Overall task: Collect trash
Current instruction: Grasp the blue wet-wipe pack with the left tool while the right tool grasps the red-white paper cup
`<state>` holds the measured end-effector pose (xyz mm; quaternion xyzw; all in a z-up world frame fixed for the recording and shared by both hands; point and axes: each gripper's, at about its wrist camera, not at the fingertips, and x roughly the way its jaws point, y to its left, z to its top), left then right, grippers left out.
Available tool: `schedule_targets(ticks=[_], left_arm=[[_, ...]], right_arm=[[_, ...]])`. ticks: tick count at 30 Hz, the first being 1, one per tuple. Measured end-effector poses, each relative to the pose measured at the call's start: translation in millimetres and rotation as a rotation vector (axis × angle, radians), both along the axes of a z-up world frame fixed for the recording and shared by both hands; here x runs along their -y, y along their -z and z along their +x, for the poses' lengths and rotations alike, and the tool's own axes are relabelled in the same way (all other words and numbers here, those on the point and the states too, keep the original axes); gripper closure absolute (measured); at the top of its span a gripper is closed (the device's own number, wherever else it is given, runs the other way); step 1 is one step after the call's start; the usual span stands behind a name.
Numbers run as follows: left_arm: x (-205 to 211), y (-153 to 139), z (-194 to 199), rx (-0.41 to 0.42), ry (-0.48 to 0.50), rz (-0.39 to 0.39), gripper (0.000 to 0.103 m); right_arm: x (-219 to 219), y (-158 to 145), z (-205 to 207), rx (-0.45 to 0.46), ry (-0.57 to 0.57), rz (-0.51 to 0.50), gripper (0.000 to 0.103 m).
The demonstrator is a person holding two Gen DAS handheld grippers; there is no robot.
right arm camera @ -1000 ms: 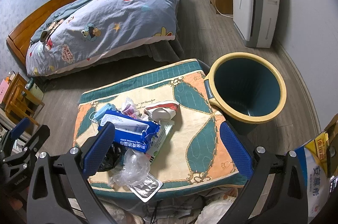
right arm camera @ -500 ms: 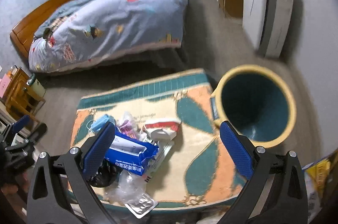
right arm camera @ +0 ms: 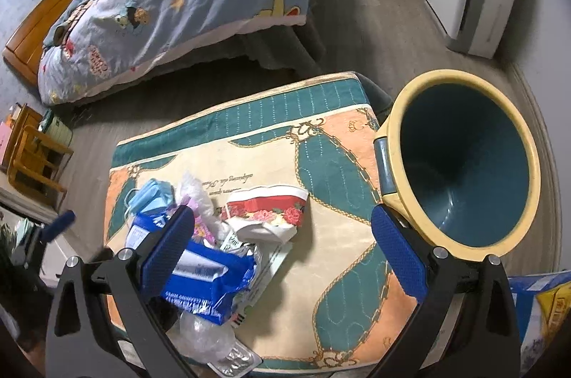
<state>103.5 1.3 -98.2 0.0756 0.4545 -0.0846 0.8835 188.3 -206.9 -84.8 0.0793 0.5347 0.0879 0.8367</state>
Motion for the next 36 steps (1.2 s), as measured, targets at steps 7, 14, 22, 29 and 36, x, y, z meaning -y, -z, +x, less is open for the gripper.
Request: schedule_targets(ticks=[7, 14, 22, 29, 36], left_arm=[[22, 35, 14, -0.115, 0.047, -0.036, 0.019], [23, 45, 18, -0.171, 0.062, -0.039, 0.041], [18, 34, 14, -0.154, 0.082, -0.016, 0.056], [13, 33, 14, -0.156, 0.091, -0.028, 0.058], [11, 24, 13, -0.146, 0.108, -0.062, 0.063]], right_arm=[[2, 19, 13, -0.036, -0.023, -0.002, 0.006], [-16, 41, 17, -0.080, -0.104, -0.002, 0.006], [-40, 60, 23, -0.114, -0.193, -0.026, 0.034], [-49, 67, 29, -0.104, -0.248, -0.028, 0.071], [-43, 60, 30, -0.087, -0.216, -0.007, 0.088]])
